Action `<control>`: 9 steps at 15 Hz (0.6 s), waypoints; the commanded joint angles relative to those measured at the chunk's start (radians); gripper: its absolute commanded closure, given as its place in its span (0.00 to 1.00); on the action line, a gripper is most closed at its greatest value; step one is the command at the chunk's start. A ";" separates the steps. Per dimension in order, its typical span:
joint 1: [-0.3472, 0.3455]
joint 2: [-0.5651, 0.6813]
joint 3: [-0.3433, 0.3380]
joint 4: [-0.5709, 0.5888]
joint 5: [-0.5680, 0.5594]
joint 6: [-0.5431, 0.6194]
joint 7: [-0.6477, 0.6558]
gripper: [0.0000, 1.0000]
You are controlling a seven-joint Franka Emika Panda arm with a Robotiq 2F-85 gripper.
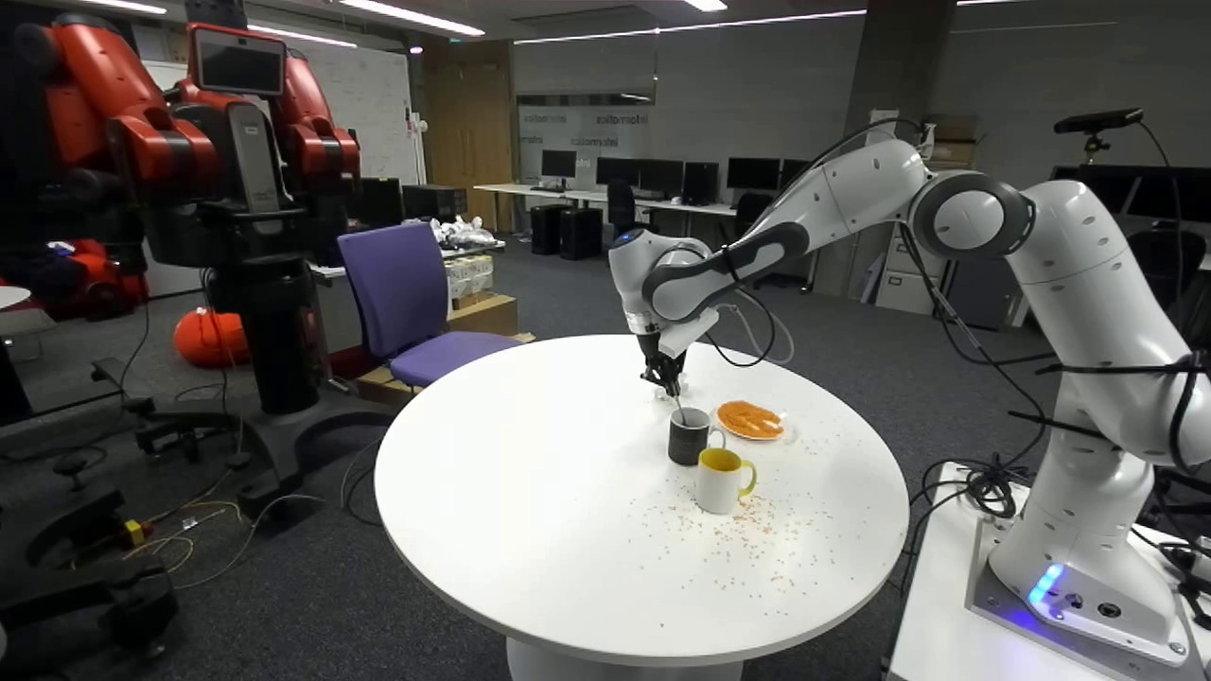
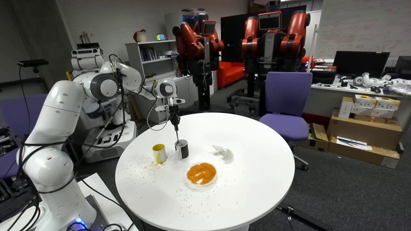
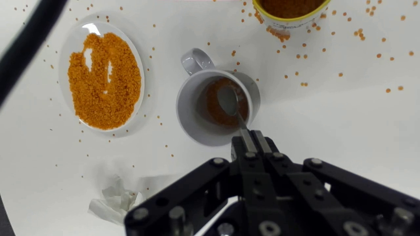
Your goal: Use the spoon to take some of the contents of the bowl and place in the cup
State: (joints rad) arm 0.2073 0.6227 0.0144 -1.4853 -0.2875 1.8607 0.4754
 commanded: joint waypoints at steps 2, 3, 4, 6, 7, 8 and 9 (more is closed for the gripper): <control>-0.004 -0.061 -0.009 -0.074 0.021 0.040 -0.038 0.64; -0.004 -0.066 -0.009 -0.073 0.021 0.035 -0.040 0.56; -0.005 -0.079 -0.009 -0.073 0.023 0.031 -0.042 0.49; -0.007 -0.114 -0.007 -0.077 0.022 0.020 -0.053 0.34; -0.009 -0.144 -0.007 -0.082 0.019 0.017 -0.062 0.26; -0.011 -0.170 -0.007 -0.084 0.017 0.010 -0.077 0.19; -0.015 -0.207 -0.007 -0.091 0.013 0.004 -0.099 0.12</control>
State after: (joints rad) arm 0.2069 0.5550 0.0117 -1.4969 -0.2875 1.8607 0.4489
